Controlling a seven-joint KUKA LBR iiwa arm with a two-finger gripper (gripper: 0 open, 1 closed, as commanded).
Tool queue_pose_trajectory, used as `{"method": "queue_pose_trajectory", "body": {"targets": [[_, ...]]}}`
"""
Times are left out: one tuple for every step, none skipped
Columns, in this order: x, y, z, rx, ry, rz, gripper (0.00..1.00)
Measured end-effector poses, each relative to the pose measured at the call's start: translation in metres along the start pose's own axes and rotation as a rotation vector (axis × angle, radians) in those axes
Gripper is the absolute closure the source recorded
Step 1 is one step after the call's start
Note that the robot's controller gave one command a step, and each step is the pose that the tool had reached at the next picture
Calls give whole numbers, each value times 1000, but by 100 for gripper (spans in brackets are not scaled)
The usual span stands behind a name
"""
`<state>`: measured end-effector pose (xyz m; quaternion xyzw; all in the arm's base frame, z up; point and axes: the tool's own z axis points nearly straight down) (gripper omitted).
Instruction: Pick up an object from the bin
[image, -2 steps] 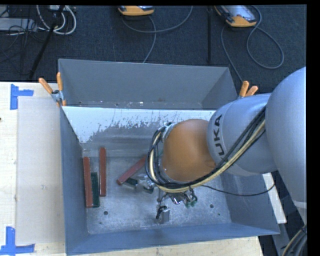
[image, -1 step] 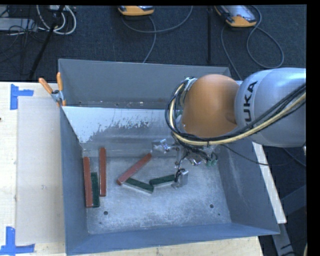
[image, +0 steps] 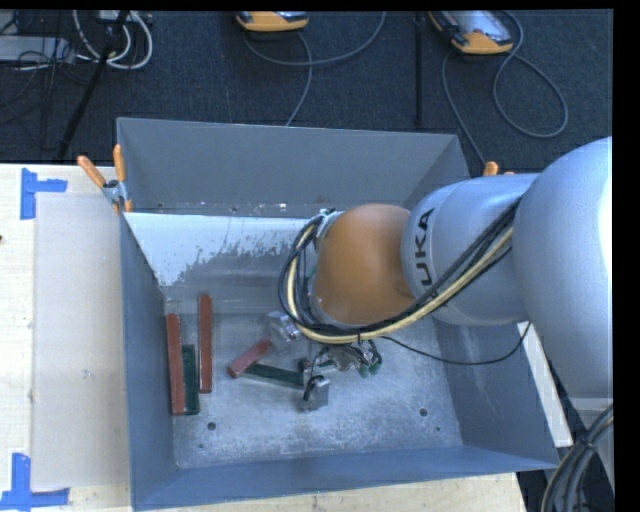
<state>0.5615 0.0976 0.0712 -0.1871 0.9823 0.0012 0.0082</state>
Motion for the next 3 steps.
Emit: {"method": "queue_pose_trajectory", "body": {"targets": [[3,-2,0,-1,13,1,100],[-6,26,-105,0,8,21,100],[-10,10,-234,0,8,-250,100]]}}
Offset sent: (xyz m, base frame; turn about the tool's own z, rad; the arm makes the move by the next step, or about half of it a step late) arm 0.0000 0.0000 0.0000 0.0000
